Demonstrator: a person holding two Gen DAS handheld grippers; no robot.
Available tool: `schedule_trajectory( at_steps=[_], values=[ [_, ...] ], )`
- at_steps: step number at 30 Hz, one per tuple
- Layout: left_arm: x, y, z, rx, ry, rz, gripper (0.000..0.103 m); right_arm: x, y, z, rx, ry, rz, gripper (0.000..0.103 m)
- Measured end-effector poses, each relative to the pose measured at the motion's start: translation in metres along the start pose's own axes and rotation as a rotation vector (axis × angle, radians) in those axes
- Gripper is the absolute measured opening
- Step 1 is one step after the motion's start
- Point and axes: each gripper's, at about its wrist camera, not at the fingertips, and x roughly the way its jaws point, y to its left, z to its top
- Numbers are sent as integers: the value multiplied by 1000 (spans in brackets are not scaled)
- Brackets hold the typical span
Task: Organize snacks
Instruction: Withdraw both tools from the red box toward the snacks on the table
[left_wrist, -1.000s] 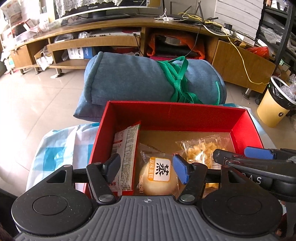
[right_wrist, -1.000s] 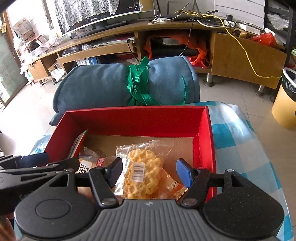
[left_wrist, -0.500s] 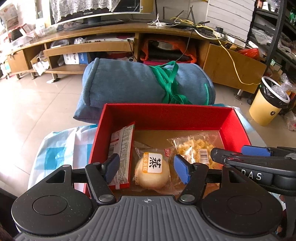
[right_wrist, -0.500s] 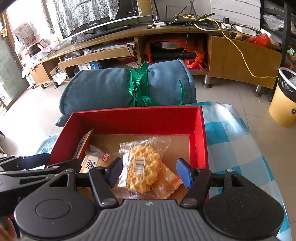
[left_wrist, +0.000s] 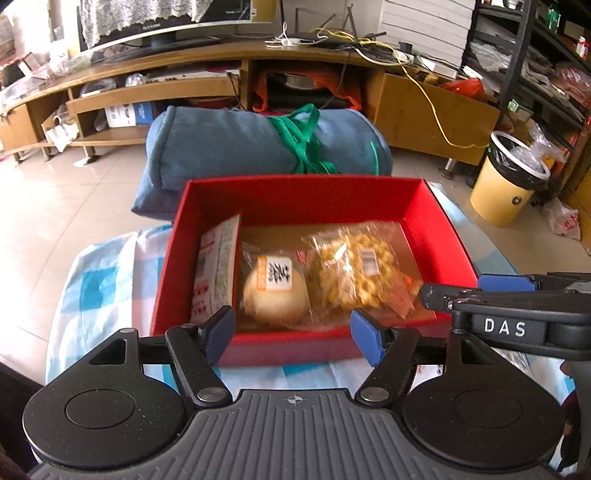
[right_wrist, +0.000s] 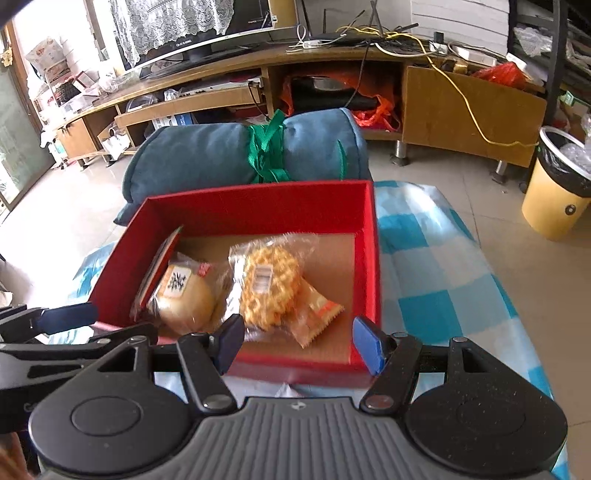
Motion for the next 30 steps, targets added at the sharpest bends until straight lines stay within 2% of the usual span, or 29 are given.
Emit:
schedule_trajectory(
  at_steps=[8,17,28,30],
  values=[
    [1,-12,-27,51,65,-37,76,-15,-8,-28,4,36,8,60],
    [24,-24,-52,95,193,-85,78,-26,-18,-51,23,70,15,61],
    [56,-26,-65,104,300,-84,84,-25,-29,-60,36,105,23,61],
    [57,-27,-67,116,293,-73,84,-24,-28,-61,30,109,24,61]
  ],
)
